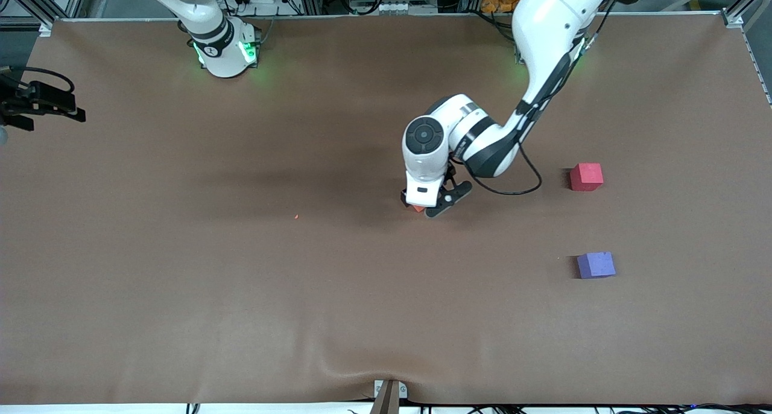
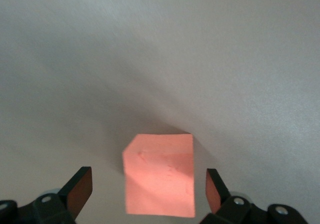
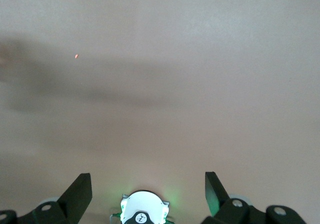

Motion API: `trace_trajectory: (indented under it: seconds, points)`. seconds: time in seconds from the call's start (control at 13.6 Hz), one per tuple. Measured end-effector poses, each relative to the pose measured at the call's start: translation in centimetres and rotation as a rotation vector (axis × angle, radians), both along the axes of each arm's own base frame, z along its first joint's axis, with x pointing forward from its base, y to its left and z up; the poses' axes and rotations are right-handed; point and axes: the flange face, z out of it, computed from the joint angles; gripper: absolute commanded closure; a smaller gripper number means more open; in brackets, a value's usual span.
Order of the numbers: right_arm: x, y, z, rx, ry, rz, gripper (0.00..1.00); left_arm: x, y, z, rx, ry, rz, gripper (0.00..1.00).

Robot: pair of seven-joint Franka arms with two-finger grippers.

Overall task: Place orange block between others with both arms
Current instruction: 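Carry the orange cube with the left gripper toward the pink cube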

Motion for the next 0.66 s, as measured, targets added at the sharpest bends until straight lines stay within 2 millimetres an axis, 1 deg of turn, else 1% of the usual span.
trace_trajectory:
  seconds: [0.15, 0.29, 0.37, 0.44, 0.52, 0.66]
  points:
    - [0.1, -0.1, 0.2, -0.008, -0.015, 0.001, 0.0, -0.6, -0.4, -2.0, 0.03, -0.015, 0.022, 0.0]
    - [0.4, -0.5, 0.8, -0.014, -0.044, 0.0, 0.0, -1.0, -0.6, -3.2, 0.04, -0.007, 0.026, 0.0]
    - [0.4, -0.6, 1.0, -0.013, -0.054, 0.009, 0.0, -1.1, -0.6, -3.6, 0.038, -0.005, 0.026, 0.27]
    - [0.4, -0.6, 1.2, -0.013, -0.058, 0.016, 0.0, -1.0, -0.7, -3.8, 0.028, -0.009, 0.029, 0.81]
    - [0.4, -0.6, 1.2, -0.013, -0.06, 0.018, 0.0, -0.9, -0.8, -3.9, 0.015, -0.018, 0.036, 1.0]
    - [0.4, -0.6, 1.3, -0.013, -0.061, 0.019, 0.0, -0.2, -0.5, -3.7, 0.001, -0.03, 0.048, 1.0]
